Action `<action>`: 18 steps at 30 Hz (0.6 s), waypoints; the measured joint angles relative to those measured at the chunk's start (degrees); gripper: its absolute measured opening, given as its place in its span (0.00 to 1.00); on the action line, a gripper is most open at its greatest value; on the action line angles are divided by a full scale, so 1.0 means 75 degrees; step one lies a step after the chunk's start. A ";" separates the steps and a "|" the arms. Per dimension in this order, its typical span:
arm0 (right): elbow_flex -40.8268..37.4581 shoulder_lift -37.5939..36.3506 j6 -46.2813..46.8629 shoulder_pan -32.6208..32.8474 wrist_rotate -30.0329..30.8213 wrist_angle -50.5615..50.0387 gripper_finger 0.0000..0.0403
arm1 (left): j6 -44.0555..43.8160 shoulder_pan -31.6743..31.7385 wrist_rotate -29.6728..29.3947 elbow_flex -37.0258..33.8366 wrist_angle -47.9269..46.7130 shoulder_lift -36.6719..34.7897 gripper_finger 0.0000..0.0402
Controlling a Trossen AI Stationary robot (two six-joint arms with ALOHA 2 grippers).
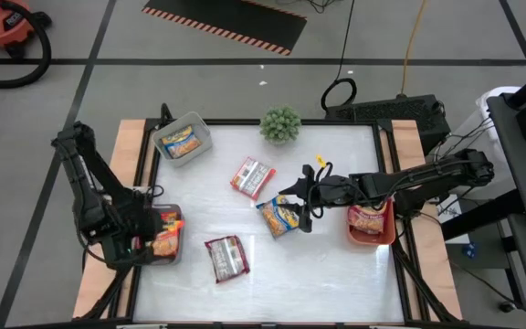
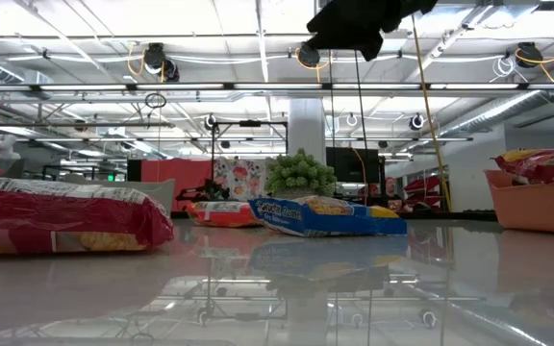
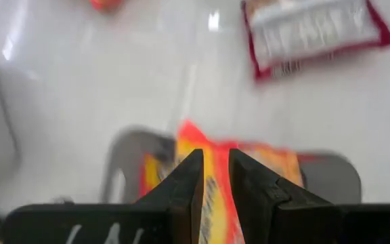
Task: Sort Maruchan noodles
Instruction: Put the blue bag into the white bin
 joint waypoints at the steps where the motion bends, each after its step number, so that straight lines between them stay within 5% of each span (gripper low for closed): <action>1: -0.0066 0.0000 0.0000 0.0000 -0.0003 0.0015 0.40 | 0.0223 0.0059 -0.0212 0.0010 -0.0011 -0.0062 0.19; 12: -0.1140 -0.0002 0.0938 0.0287 -0.0364 0.0062 0.40 | 0.2576 0.1891 -0.0765 0.0010 -0.0081 -0.0384 0.19; 18: -0.2163 0.0006 0.2057 0.0851 0.0384 0.0218 0.40 | 0.4643 0.2897 -0.0896 0.0010 0.0487 -0.0384 0.19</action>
